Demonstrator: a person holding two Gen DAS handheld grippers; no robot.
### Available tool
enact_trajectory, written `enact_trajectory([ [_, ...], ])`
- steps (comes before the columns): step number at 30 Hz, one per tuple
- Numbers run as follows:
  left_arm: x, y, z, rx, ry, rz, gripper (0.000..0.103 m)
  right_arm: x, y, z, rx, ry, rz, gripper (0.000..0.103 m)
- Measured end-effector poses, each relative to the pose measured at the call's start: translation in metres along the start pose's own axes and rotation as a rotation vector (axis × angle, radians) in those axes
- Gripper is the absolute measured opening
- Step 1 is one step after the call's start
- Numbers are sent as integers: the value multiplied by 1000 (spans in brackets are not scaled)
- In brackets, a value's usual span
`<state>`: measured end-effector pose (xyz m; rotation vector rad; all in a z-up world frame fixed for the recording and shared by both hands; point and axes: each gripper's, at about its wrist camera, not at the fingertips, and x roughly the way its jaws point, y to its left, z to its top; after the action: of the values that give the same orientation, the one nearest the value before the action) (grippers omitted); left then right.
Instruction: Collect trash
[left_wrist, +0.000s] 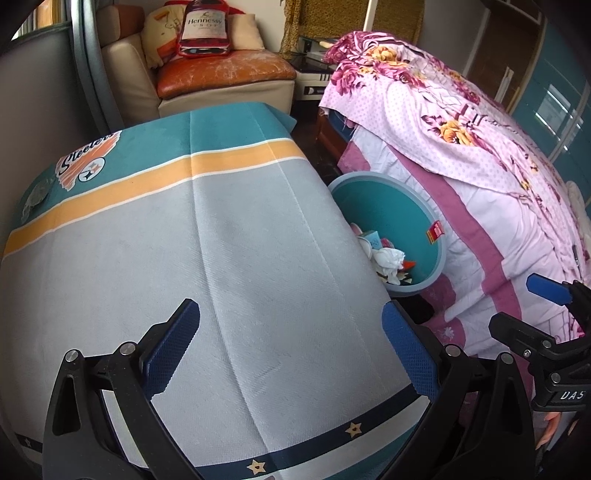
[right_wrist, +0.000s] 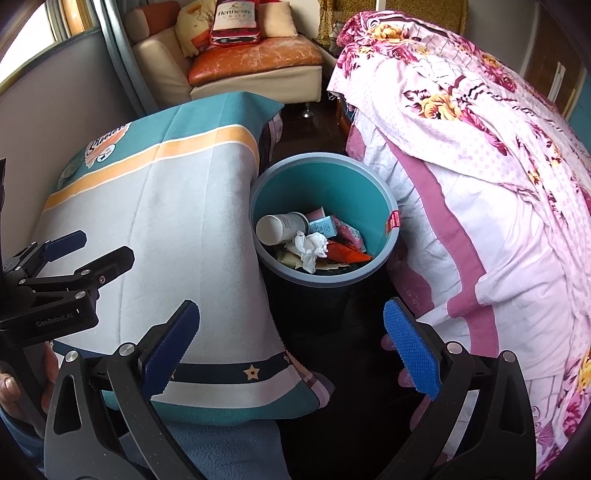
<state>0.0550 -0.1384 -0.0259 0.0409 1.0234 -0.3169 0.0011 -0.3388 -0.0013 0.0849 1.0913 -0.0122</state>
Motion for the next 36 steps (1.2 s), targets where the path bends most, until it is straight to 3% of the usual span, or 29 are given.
enact_trajectory([
  [36,5,11,-2,-19,-27,40,99,13,4,4,-8,19,-8,96],
])
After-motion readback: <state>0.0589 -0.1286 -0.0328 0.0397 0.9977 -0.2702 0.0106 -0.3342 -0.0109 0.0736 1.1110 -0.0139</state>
